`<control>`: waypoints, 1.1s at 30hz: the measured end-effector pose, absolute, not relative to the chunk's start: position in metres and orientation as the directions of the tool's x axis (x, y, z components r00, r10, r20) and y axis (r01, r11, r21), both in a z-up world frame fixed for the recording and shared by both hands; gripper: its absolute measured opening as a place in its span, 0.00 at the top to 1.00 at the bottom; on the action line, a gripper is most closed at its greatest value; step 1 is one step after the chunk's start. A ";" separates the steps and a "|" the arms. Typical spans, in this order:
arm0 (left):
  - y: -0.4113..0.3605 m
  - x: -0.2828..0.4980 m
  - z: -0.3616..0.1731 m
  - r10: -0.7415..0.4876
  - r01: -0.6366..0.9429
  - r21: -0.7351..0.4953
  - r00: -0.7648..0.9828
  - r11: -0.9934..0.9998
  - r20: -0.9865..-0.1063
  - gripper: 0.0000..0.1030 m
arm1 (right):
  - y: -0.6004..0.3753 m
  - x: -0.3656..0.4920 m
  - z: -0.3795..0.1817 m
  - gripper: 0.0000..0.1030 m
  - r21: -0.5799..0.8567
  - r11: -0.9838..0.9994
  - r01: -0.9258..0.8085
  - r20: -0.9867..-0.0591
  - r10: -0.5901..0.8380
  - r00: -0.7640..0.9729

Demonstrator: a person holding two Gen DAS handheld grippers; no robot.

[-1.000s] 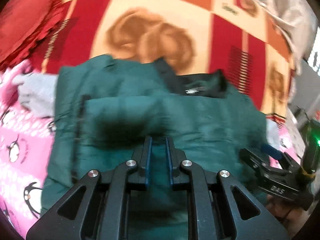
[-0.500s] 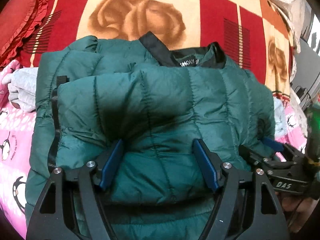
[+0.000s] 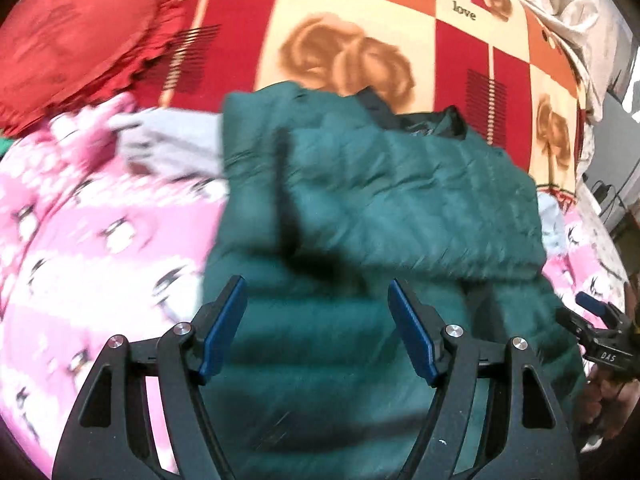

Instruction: Fold large clothes

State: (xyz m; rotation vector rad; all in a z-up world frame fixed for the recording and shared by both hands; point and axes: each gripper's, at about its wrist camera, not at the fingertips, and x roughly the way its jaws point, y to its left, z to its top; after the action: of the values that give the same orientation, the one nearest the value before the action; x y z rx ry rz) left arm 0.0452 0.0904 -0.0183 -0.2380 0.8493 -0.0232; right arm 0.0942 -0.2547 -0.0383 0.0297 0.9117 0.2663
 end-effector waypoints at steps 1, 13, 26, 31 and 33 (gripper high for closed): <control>0.096 0.035 -0.020 -0.101 -0.084 -0.206 0.658 0.975 -0.746 0.29 | -0.260 0.082 -0.042 0.00 0.134 0.967 -0.218 -0.788 0.237 0.568; 0.142 -0.069 -0.056 -0.101 -0.164 -0.242 0.593 0.956 -0.799 0.29 | -0.349 -0.017 -0.088 0.00 0.276 0.956 -0.100 -0.801 0.286 0.526; 0.115 -0.115 -0.067 -0.256 -0.045 -0.349 0.592 0.936 -0.764 0.24 | -0.343 -0.065 -0.087 0.00 0.463 0.834 -0.299 -0.632 0.548 0.549; 0.117 -0.121 -0.071 -0.299 -0.046 -0.397 0.580 0.917 -0.758 0.24 | -0.337 -0.060 -0.098 0.00 0.464 0.846 -0.263 -0.654 0.527 0.542; 0.117 -0.124 -0.075 -0.304 -0.057 -0.409 0.577 0.911 -0.758 0.24 | -0.339 -0.061 -0.099 0.00 0.467 0.847 -0.253 -0.660 0.525 0.538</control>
State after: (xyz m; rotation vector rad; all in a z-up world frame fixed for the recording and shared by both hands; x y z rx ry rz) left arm -0.1237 0.1172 -0.0747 -0.4163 0.9519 -0.1494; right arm -0.0614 -0.3386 -0.0992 0.3353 0.8901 0.4731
